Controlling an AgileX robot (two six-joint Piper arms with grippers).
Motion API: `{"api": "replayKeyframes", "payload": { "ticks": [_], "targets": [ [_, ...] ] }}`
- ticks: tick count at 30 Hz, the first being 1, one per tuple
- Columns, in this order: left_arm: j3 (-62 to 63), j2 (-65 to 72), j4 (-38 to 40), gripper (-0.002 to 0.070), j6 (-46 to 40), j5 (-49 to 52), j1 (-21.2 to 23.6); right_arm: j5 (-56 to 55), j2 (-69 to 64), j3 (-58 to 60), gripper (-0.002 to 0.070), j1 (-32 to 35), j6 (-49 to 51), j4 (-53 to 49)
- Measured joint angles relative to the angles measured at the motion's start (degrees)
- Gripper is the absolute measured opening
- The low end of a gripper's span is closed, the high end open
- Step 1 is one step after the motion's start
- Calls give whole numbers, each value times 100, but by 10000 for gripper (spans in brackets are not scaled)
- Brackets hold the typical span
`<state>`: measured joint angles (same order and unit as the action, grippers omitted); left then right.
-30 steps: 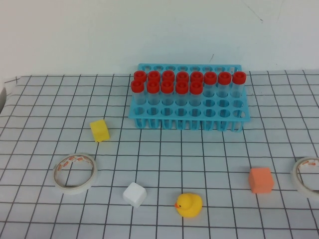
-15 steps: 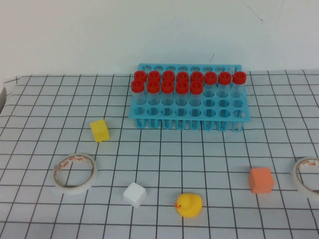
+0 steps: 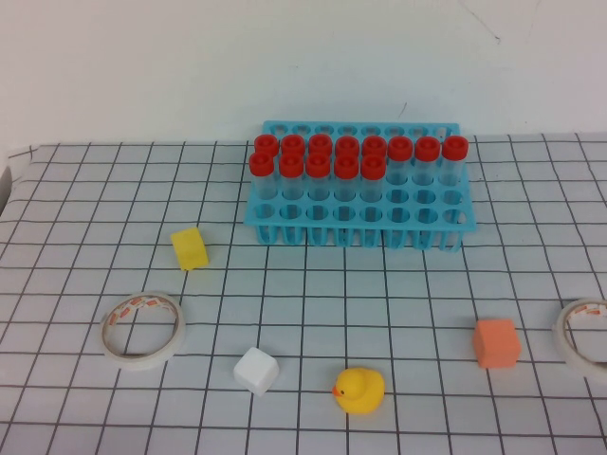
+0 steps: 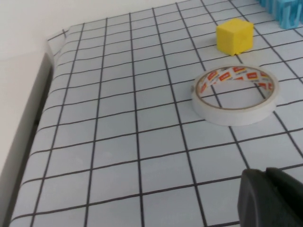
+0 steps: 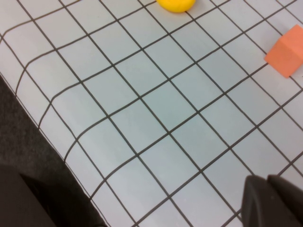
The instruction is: Place the test tubes
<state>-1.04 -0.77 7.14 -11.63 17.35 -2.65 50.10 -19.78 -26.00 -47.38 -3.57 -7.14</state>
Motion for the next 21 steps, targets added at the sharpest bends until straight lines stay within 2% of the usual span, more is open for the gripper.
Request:
{"api": "replayKeyframes", "payload": {
  "ticks": [8,21],
  "targets": [
    [0,0,72,-1,35,4,-293,0,0,0,-1,0,0,0],
    [0,0,125,-1,156,17,-345,0,0,0,-1,0,0,0]
  ]
}}
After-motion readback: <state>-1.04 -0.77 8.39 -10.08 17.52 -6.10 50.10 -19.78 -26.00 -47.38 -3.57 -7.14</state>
